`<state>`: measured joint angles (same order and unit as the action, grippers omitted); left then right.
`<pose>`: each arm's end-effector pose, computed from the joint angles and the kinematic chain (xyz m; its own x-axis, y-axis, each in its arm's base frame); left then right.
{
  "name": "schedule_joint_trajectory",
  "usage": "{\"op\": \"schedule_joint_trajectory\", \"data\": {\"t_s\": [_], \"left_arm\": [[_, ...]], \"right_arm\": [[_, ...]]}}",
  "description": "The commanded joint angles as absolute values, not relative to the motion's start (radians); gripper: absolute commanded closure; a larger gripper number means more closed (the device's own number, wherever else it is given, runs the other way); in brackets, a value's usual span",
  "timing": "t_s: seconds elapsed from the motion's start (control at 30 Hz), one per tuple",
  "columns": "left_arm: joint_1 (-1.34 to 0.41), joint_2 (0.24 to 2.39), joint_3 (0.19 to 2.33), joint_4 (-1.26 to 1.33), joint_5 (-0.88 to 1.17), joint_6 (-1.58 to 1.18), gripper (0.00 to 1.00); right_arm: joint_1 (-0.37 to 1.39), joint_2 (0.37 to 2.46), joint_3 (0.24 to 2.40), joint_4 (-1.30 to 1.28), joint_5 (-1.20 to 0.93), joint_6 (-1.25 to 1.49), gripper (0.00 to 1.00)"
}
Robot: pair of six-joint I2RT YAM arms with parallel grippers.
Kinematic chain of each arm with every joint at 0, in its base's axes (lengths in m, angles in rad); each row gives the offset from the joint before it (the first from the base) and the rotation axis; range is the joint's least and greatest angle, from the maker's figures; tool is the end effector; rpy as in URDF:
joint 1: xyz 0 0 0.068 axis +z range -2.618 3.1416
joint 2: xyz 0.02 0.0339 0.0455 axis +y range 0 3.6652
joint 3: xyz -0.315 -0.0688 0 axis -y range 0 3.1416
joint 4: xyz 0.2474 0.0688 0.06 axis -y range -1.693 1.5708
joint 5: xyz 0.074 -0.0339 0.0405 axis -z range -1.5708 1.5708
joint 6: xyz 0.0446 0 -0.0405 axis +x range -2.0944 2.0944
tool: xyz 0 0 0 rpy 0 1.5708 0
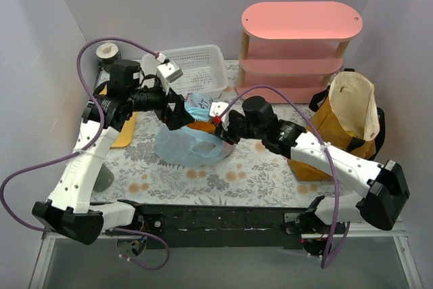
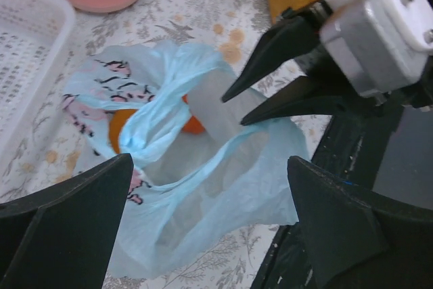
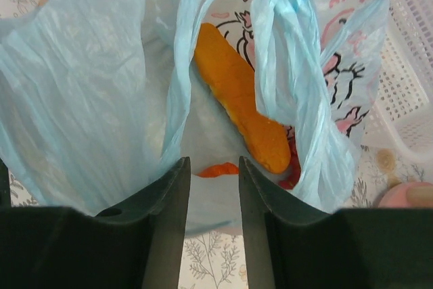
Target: Untie the knot of the grocery bags and take out the mixed food
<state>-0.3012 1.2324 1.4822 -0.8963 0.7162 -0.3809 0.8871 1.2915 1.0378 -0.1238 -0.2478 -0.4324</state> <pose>0.2074 -0.0951 0.4651 -0.8033 -0.0441 -0.5940 0.4585 0.5908 -0.6639 0.1789 0.2369 0.3691 0.1639 -0.4420 -0.8819 -0.9107 0.2758 -0.3075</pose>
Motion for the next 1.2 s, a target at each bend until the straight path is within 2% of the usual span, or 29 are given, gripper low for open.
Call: {"op": "schedule_joint_trajectory", "data": {"t_s": [0.0,0.13,0.33,0.43,0.5,0.53,0.57,0.63,0.73,0.9,1.0,1.17], "left_arm": [[-0.369,1.252,1.453,-0.988,0.749,-0.336,0.02],[-0.396,1.261,1.473,-1.054,0.733,-0.262,0.02],[-0.426,1.218,1.364,-0.976,0.601,-0.224,0.02],[-0.428,1.181,1.322,-0.979,0.584,-0.196,0.06],[-0.428,1.161,1.283,-0.979,0.594,-0.195,0.12],[-0.428,1.157,1.264,-0.985,0.616,-0.199,0.32],[-0.429,1.157,1.249,-1.000,0.629,-0.212,0.56],[-0.430,1.157,1.186,-1.025,0.661,-0.207,0.86],[-0.431,1.097,1.067,-1.048,0.658,-0.193,1.00],[-0.430,0.974,0.959,-1.069,0.600,-0.193,1.00],[-0.426,0.968,0.963,-1.075,0.592,-0.196,1.00],[-0.426,1.025,0.994,-1.045,0.594,-0.199,1.00]], "right_arm": [[0.917,1.347,1.155,-0.015,-0.288,-0.324,0.60],[0.919,1.423,1.216,0.023,-0.299,-0.172,0.66],[0.919,1.468,1.198,0.081,-0.282,-0.057,0.71],[0.919,1.450,1.148,0.092,-0.240,-0.058,0.74],[0.919,1.431,1.118,0.092,-0.224,-0.083,0.78],[0.919,1.424,1.102,0.087,-0.219,-0.100,0.82],[0.919,1.416,1.060,0.087,-0.213,-0.113,0.83],[0.919,1.375,1.007,0.094,-0.174,-0.164,0.83],[0.917,1.296,0.866,0.081,-0.111,-0.225,0.84],[0.913,1.197,0.692,0.022,-0.107,-0.291,0.85],[0.913,1.196,0.722,0.002,-0.141,-0.308,0.86],[0.916,1.285,0.899,0.021,-0.181,-0.339,0.87]]}}
